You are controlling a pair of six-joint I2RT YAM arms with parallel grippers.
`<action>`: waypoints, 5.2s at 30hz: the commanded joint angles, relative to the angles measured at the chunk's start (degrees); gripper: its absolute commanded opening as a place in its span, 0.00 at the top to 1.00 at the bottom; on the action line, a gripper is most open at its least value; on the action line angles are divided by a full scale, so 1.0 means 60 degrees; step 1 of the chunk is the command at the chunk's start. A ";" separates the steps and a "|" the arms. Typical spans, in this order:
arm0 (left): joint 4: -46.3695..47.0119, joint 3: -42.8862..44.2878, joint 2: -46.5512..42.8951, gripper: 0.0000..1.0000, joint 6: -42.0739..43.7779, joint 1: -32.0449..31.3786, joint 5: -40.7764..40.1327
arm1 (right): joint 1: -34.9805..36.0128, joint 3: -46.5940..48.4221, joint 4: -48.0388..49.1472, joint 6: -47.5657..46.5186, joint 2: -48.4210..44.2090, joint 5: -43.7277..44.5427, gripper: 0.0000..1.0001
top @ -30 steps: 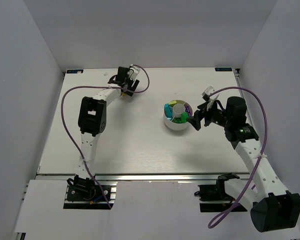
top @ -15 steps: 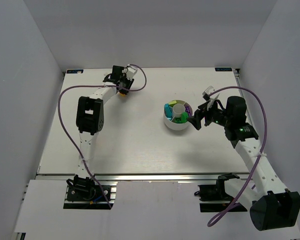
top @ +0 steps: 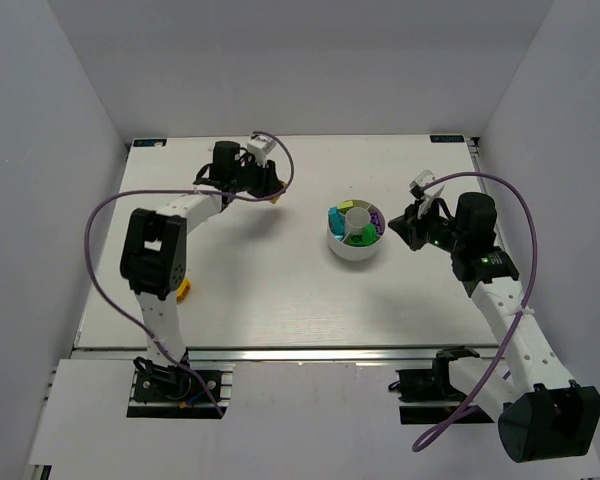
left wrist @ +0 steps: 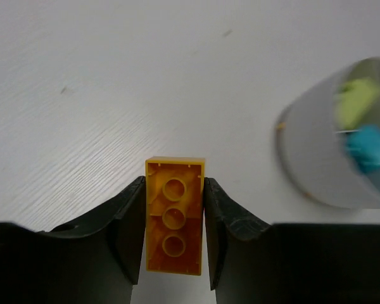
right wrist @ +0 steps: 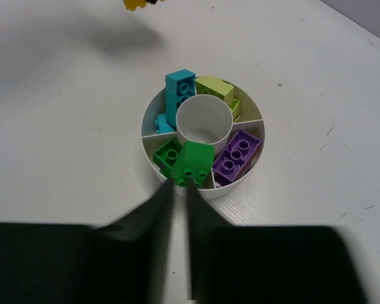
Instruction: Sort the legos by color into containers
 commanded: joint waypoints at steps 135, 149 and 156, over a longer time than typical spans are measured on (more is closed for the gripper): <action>-0.2666 -0.4981 -0.6617 0.99 -0.4462 0.0521 0.1306 | -0.1052 0.0409 -0.0700 -0.0470 0.0350 -0.1056 0.67; 0.2731 -0.1627 -0.3528 1.00 -0.4583 -0.3188 0.0143 | -0.1635 -0.0016 0.0590 0.0805 -0.0045 0.0541 1.00; 0.2910 0.0130 -0.1609 1.00 -0.3867 -0.3834 -0.0576 | -0.1990 -0.0060 0.0560 0.0820 0.0131 0.0351 1.00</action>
